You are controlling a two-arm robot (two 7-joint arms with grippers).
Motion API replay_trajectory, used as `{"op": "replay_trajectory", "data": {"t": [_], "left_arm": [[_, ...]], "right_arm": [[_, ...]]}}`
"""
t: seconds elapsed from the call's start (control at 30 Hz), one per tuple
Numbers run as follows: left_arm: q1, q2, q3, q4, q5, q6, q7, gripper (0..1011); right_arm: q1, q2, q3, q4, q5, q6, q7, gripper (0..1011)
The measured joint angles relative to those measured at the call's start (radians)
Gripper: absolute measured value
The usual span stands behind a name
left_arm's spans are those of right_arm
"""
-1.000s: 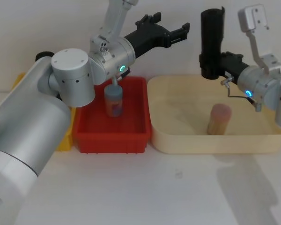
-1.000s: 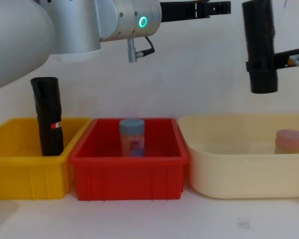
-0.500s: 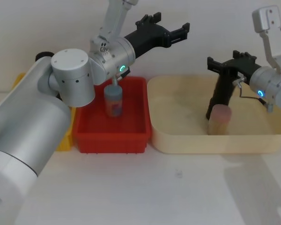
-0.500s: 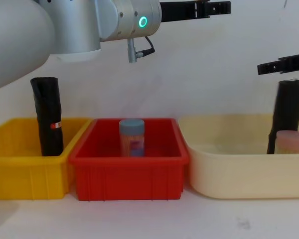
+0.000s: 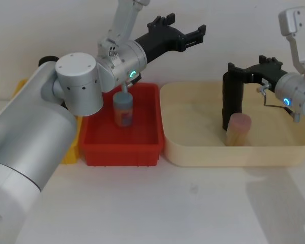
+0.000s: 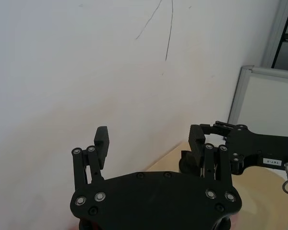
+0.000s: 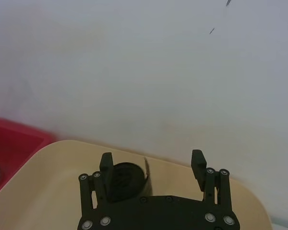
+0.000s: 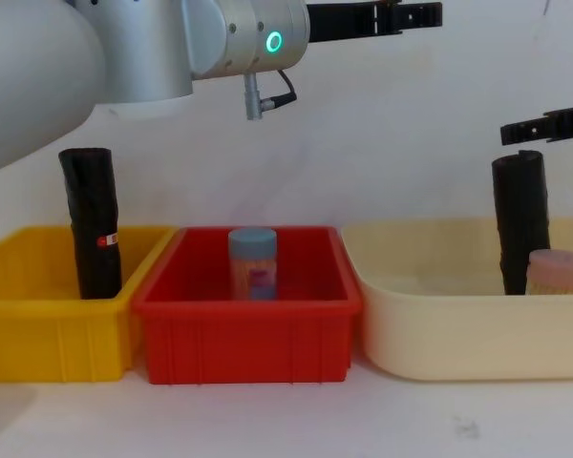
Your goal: Pick up the garbage bag with the one hand and transfer it to the other hand.
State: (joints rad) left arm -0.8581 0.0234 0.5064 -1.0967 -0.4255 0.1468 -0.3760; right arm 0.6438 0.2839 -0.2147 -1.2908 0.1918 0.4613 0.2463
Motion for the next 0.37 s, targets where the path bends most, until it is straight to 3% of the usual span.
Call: {"op": "replay_trajectory", "data": {"t": [0.37], "left_arm": [[0.0,0.0,0.0,0.0,0.0,0.0,0.0,1002]], "right_arm": [[0.0,0.001,0.003,0.001,0.0,0.001,-0.001,1001]]}}
